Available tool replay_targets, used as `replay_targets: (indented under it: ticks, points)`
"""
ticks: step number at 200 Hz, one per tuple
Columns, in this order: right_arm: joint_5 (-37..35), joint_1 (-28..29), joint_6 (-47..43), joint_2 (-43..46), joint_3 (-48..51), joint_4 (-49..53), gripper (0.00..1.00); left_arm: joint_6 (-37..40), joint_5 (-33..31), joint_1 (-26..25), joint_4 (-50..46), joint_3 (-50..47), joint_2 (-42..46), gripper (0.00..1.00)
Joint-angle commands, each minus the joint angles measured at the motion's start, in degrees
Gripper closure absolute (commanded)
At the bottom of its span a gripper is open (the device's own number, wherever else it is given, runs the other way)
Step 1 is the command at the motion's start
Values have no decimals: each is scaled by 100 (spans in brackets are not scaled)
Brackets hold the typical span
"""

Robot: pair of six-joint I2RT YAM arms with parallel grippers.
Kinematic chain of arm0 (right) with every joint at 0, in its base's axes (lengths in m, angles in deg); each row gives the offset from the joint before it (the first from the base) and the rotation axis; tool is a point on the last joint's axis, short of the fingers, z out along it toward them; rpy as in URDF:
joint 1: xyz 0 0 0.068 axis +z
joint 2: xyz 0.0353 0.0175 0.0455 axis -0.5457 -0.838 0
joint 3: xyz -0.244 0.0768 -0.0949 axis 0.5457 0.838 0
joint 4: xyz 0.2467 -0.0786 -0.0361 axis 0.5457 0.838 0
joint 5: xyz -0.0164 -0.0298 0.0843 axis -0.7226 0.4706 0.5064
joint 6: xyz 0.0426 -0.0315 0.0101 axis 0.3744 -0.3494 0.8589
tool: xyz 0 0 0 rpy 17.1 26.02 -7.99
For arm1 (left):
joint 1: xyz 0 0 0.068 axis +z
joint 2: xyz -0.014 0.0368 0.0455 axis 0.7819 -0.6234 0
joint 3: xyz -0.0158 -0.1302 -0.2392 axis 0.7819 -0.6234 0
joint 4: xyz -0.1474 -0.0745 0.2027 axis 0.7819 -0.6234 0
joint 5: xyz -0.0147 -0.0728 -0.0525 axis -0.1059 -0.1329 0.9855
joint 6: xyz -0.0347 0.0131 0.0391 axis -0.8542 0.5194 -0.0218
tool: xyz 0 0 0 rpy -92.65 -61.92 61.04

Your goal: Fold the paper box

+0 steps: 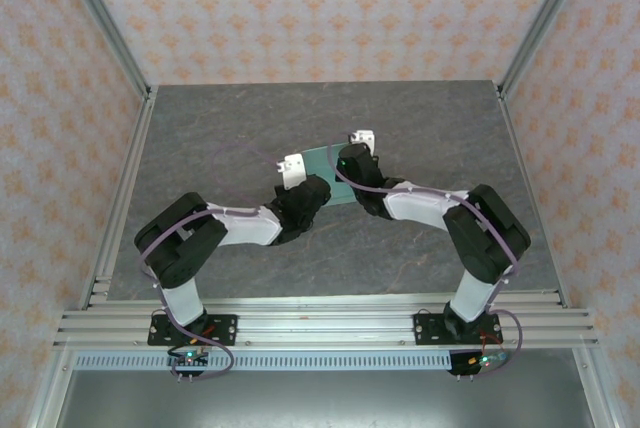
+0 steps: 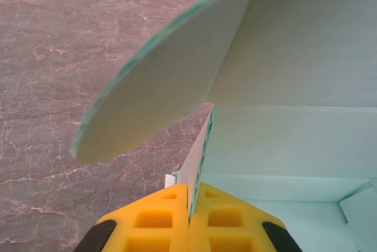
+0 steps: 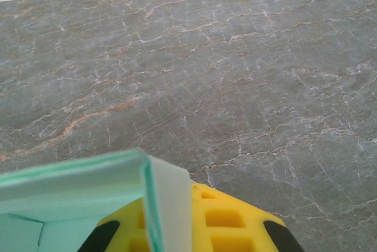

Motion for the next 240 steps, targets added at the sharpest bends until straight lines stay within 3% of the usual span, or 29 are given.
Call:
replay_targets:
  ticks: [1, 166, 240]
  points:
    - [-189, -14, 199, 155, 284, -218, 100, -128, -786, -69, 65, -246, -206, 100]
    - [-659, 263, 301, 263, 1532, -1553, 100, 28, -1380, -345, 568, -679, -593, 100]
    - [-1102, 526, 512, 103, 1860, -1955, 100, 179, -1501, -490, 721, -782, -718, 93]
